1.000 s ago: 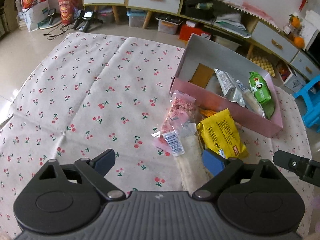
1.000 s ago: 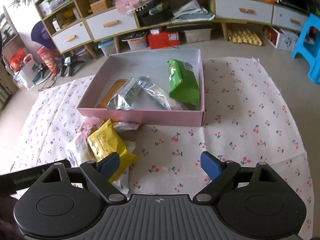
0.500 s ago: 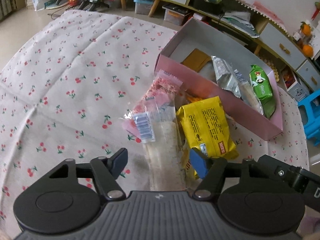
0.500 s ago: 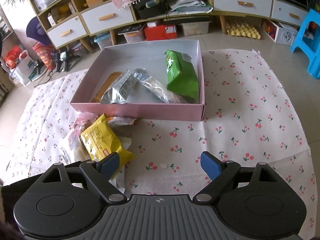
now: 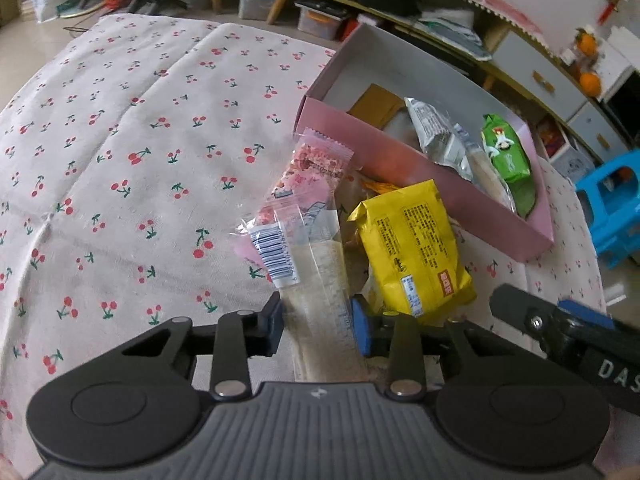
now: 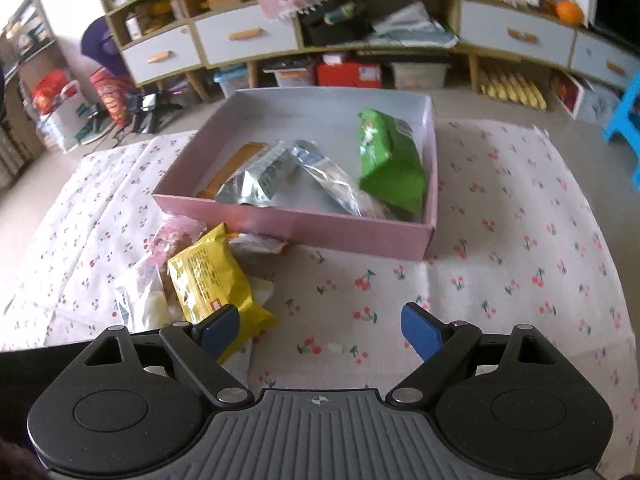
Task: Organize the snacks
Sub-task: 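Grasp the clear wrapped stick with the left gripper while the right gripper grasps the yellow packet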
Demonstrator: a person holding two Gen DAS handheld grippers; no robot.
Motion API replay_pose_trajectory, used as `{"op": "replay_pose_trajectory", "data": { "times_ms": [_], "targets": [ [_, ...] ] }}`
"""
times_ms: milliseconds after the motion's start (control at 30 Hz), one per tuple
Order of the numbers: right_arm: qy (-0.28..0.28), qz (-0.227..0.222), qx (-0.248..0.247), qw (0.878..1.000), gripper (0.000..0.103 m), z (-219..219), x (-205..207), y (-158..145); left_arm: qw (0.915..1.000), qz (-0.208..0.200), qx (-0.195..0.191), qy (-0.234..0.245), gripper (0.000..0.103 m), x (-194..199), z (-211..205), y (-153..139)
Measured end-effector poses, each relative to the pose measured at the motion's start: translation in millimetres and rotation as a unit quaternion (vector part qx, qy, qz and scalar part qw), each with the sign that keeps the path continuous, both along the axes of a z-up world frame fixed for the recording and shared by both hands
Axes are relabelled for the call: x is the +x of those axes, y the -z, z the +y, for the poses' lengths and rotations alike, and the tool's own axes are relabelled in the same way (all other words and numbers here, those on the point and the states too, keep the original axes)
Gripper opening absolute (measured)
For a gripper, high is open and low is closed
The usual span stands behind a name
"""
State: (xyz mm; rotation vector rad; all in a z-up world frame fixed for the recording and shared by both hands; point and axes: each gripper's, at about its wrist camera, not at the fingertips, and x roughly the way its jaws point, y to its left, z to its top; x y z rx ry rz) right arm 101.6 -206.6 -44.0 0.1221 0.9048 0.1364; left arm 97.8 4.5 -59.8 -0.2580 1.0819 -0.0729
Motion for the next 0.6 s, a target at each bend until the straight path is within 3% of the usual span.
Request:
{"op": "replay_pose_trajectory", "data": {
  "times_ms": [300, 600],
  "targets": [
    [-0.081, -0.038, -0.001, 0.996, 0.09, 20.4, 0.1, 7.1, 0.9978, 0.008, 0.021, 0.062, 0.031, -0.1, 15.7, -5.3],
    [-0.114, -0.056, 0.003, 0.992, 0.09, 43.1, 0.8, 11.9, 0.9979, 0.012, 0.018, 0.061, 0.03, 0.0, 38.8, -6.1]
  ]
}}
